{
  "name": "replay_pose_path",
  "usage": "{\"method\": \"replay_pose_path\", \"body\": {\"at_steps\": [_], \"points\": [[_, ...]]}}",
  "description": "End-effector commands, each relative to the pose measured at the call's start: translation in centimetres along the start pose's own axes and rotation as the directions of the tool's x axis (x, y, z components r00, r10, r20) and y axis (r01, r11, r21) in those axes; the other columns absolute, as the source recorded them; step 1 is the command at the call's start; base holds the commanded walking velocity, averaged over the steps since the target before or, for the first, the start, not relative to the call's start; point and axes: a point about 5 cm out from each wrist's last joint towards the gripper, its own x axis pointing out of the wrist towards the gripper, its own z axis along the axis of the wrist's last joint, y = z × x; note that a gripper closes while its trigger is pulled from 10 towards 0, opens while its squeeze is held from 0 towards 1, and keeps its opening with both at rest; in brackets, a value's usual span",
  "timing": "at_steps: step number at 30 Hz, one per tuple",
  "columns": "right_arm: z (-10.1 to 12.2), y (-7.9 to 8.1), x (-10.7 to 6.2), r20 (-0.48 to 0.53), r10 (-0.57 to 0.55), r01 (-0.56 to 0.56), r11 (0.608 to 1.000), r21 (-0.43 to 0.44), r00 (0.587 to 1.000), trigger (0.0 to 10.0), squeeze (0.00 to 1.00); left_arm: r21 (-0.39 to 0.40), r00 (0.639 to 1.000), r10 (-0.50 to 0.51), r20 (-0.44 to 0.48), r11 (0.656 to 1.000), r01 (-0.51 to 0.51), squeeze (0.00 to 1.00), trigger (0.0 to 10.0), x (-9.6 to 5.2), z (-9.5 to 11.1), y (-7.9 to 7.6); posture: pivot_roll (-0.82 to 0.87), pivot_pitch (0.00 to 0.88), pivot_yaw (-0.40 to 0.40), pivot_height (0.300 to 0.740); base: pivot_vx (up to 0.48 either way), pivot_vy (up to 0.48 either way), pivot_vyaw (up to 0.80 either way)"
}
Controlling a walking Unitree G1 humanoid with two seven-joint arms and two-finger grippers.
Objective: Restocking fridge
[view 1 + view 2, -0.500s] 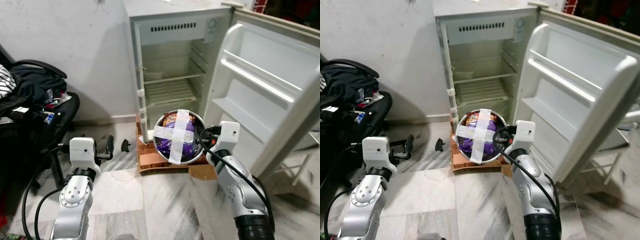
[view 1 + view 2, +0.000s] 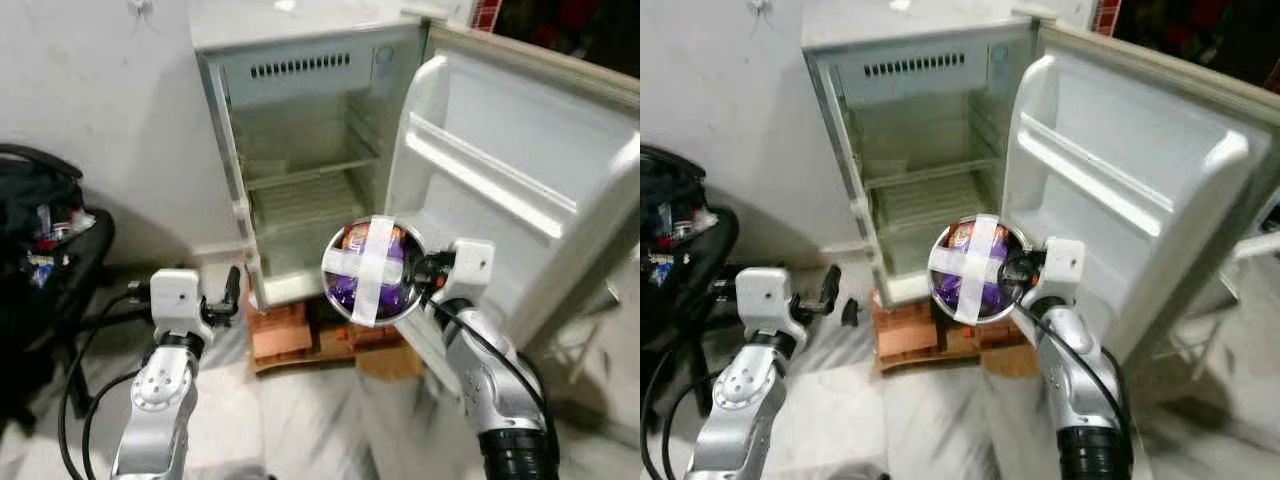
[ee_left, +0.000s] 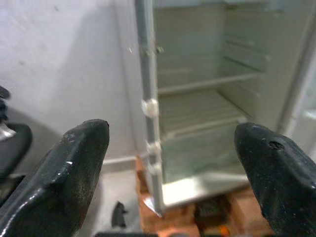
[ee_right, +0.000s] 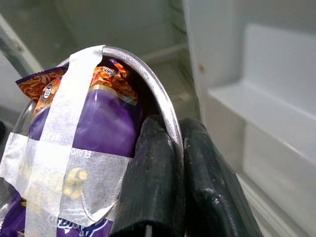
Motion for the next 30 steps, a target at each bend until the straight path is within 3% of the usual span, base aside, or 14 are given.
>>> {"method": "replay_pose_path", "body": {"at_steps": [1,26,30], "points": [[0.73,1.42,0.41,0.031,0.052,-0.052,0.999,-0.004,0.998,10.0,0.0,0.003,1.0,0.017,-0.003,1.0,-0.017,0.0,10.0,-0.07,0.12,0.81,0.1,0.023,-0.006,0.74,0.431,0.0,0.0],[0.58,1.58,0.8,0.025,0.06,-0.06,0.998,-0.012,0.998,10.0,0.0,-0.009,1.0,0.013,-0.013,1.0,-0.013,0.0,10.0,0.54,0.2,0.43,0.1,0.006,-0.007,0.74,0.316,0.35,0.0],[0.77,1.56,0.84,0.033,0.057,-0.057,0.998,-0.01,0.998,10.0,0.0,-0.015,1.0,0.013,-0.014,1.0,-0.013,0.0,10.0,0.43,0.15,0.29,0.1,0.006,-0.007,0.74,0.0,0.0,0.0]]}}
